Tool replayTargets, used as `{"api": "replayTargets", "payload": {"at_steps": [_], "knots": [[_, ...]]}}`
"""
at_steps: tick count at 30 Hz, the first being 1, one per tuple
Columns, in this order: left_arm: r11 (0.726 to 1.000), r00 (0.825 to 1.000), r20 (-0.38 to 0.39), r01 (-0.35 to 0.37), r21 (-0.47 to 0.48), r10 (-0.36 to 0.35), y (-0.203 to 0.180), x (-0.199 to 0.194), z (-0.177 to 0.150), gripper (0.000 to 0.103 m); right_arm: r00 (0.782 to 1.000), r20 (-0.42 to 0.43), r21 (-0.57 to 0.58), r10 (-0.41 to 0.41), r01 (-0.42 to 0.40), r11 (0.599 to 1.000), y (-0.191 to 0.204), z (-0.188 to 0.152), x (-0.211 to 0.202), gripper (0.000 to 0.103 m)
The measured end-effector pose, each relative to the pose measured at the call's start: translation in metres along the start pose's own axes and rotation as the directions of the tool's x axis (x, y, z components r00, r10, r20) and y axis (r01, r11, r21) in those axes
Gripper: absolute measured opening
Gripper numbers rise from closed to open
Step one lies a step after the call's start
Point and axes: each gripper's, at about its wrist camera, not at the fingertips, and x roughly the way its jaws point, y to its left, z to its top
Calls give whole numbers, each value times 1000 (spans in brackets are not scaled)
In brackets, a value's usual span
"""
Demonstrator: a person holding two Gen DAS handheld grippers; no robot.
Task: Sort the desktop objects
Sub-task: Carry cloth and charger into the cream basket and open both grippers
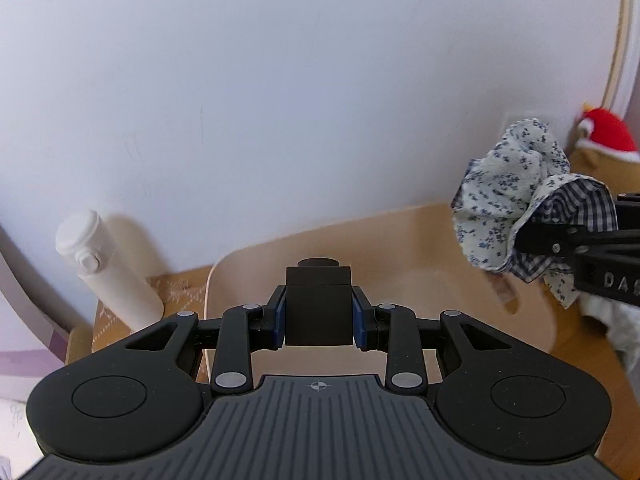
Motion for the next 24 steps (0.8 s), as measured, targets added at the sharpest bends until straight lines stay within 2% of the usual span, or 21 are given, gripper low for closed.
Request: {"api": "replayTargets", "payload": {"at_steps": [4, 9, 14, 16, 17, 19, 21, 22, 24], "knots": [[999, 997, -68, -35, -13, 34, 0, 26, -5, 32, 997, -75, -12, -8, 7, 1000, 11, -7, 38, 28], [999, 992, -118, -49, -18, 47, 0, 47, -14, 32, 986, -165, -8, -29, 28, 1000, 18, -20, 73, 28], [999, 978, -210, -26, -35, 18, -1, 67, -30, 32, 970, -239, -39, -50, 42, 998, 23, -33, 92, 30], [998, 978, -207, -21, -55, 9, 0, 66, -38, 32, 965, -255, -57, -63, 50, 997, 25, -38, 95, 32], [998, 979, -205, -15, -57, 3, 0, 68, -39, 36, 963, -263, -64, -65, 50, 997, 26, -40, 96, 34], [999, 983, -184, -22, -45, 13, 0, 64, -43, 48, 959, -275, -73, -70, 52, 996, 27, -45, 96, 46], [999, 989, -145, -30, -25, 26, -2, 60, -45, 65, 959, -276, -72, -64, 45, 996, 27, -49, 92, 58], [999, 991, -130, -29, -20, 26, -2, 56, -43, 67, 961, -271, -72, -61, 43, 996, 27, -51, 90, 62], [1000, 994, -110, -16, -13, 15, -6, 46, -44, 70, 965, -254, -80, -66, 47, 996, 27, -53, 83, 80]]}}
